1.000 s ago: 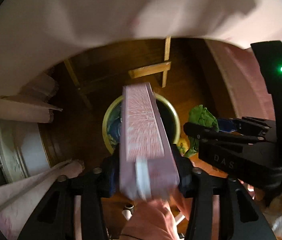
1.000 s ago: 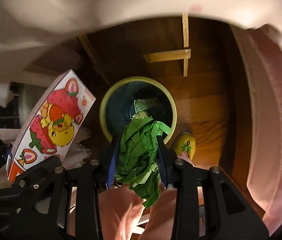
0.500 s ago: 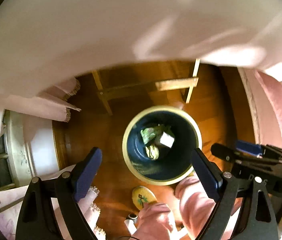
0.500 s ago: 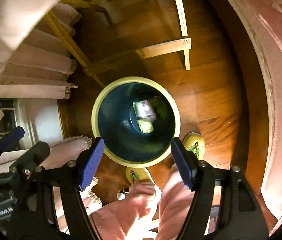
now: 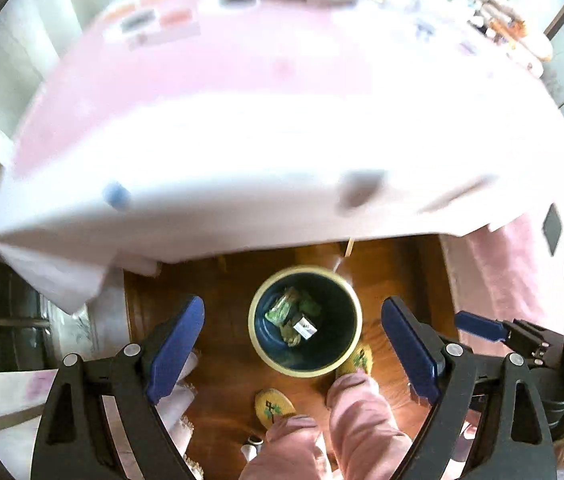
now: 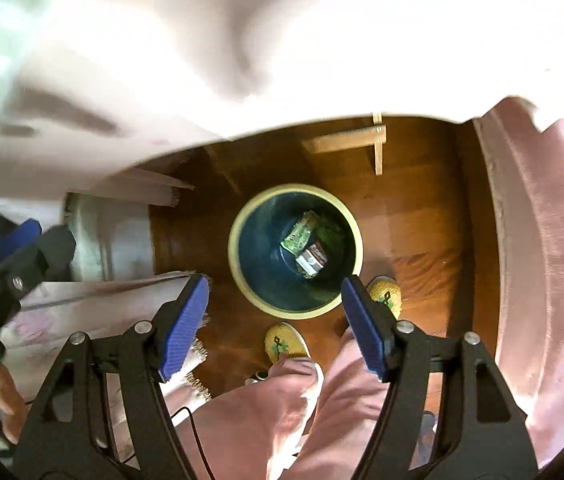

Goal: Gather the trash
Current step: 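Raise both tools back toward the table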

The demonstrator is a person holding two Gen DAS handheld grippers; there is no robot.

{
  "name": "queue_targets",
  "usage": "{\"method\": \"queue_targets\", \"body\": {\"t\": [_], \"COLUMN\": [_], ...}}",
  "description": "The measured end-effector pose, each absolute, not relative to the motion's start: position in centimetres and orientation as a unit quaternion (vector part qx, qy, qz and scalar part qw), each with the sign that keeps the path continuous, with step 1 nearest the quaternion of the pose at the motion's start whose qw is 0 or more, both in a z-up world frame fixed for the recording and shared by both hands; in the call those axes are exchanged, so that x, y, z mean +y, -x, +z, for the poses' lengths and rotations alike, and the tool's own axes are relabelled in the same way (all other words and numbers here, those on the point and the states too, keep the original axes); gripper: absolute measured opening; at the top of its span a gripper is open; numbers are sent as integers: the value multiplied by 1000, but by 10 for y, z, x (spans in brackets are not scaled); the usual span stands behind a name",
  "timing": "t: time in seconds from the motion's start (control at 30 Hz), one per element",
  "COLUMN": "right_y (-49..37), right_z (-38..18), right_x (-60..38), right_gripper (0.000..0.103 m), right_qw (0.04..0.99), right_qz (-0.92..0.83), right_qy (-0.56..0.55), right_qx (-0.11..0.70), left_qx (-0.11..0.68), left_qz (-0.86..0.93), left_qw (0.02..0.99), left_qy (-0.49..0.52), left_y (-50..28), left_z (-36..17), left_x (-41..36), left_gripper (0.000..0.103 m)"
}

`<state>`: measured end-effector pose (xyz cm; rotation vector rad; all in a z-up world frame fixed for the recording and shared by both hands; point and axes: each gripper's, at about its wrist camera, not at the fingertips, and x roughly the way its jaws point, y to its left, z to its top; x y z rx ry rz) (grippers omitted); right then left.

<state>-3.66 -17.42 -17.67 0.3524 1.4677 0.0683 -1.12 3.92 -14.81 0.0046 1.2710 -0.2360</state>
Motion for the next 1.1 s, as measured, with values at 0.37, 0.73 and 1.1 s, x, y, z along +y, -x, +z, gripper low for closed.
{"method": "queue_targets", "body": {"t": [0.37,0.73,1.1], "right_y": [53,48,-8], "right_z": [-22,100,138], "right_x": [-160,-163,-190], "right_gripper": [66,66,66], "right_qw": [804,879,895], "right_qz": [34,1,0], "right_qy": [-118,-79,-84], "right_qx": [582,470,438], "left_qx": [505,448,455], "left_qz": [-131,-142,-139], "left_qw": [853,882,878], "left_qy": [-12,30,53], "left_y": [24,11,-62], "left_z": [9,92,90], "left_x": [64,82,47], "left_gripper": [91,90,90]}}
